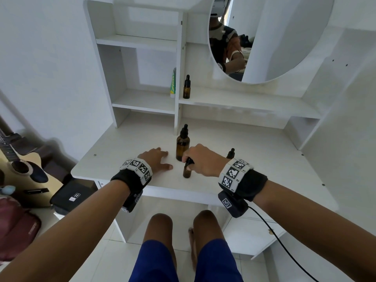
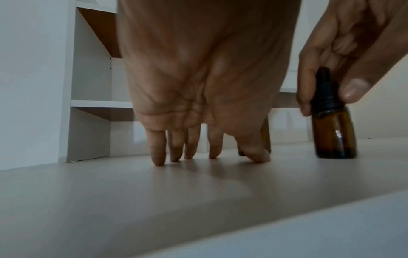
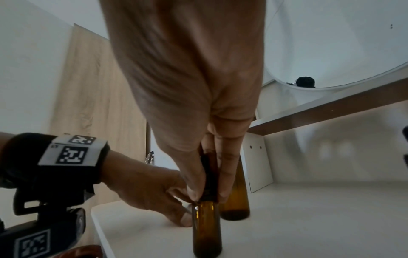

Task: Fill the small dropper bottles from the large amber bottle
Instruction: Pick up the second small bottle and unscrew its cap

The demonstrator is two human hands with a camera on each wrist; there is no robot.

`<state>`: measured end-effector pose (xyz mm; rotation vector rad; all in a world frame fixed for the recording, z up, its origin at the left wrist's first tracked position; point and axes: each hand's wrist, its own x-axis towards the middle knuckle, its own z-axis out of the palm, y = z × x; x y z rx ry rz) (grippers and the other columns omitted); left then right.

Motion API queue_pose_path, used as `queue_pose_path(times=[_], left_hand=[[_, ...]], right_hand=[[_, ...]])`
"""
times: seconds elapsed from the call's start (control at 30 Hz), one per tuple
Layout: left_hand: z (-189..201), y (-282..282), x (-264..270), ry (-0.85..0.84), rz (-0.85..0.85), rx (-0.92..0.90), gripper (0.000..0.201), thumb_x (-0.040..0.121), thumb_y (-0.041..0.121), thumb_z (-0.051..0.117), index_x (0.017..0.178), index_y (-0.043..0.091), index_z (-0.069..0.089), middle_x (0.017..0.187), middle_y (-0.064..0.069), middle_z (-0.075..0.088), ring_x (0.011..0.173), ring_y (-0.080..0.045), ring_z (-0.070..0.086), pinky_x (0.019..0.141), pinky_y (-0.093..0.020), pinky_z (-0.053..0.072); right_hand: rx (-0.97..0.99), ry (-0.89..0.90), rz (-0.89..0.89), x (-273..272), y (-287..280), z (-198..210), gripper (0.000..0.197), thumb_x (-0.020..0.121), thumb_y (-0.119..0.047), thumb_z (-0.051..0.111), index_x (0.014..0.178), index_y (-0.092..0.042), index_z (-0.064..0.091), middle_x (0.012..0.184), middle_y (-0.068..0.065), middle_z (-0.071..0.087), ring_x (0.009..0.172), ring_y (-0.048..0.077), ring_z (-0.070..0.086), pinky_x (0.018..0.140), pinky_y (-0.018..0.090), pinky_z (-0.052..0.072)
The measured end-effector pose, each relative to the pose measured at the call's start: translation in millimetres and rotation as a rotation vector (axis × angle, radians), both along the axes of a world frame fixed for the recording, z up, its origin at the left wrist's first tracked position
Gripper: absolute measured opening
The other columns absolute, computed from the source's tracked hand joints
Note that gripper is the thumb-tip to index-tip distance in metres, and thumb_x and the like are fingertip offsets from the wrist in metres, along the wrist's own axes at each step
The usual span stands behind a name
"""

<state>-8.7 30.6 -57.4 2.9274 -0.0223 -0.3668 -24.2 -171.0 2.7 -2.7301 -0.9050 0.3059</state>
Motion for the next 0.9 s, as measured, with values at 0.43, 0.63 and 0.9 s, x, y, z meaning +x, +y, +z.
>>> queue_pose_path(times=[0.43, 0.63, 0.9], left_hand=[[1.9, -37.2, -17.2, -0.143, -0.15, -0.7, 0.031, 0.063, 0.02, 0.09, 0.07, 0.036, 0.064, 0.078, 0.008, 0.071, 0.07, -0.003, 0.063, 0.07, -0.015, 0.046], [-1.8, -39.0, -15.8, -0.105, -0.125, -0.812, 0.042, 0.07, 0.008, 0.085, 0.052, 0.04, 0.064, 0.057, 0.019, 0.065, 0.058, 0.007, 0.059, 0.062, -0.004, 0.04], [3.2, -33.6, -15.6, -0.038, -0.154, -0.827, 0.017, 0.069, 0.017, 0.087, 0.077, 0.027, 0.076, 0.084, 0.004, 0.077, 0.083, -0.009, 0.071, 0.084, -0.021, 0.051]], right_hand=[[-0.06, -0.067, -0.023, -1.1, 2.9, 5.8, 0.025, 0.09, -0.032, 0.06, 0.1, -0.01, 0.065, 0.09, 0.008, 0.064, 0.076, 0.023, 0.063, 0.072, 0.039, 0.056], [-0.101, -0.055, -0.049, 1.2, 4.6, 2.7, 0.026, 0.092, -0.03, 0.061, 0.079, -0.009, 0.051, 0.07, 0.001, 0.046, 0.066, 0.024, 0.054, 0.059, 0.032, 0.041], [-0.091, -0.006, 0.112, 3.2, 1.7, 14.9, 0.017, 0.088, 0.0, 0.059, 0.098, -0.009, 0.069, 0.087, 0.006, 0.064, 0.07, 0.019, 0.059, 0.057, 0.021, 0.042]])
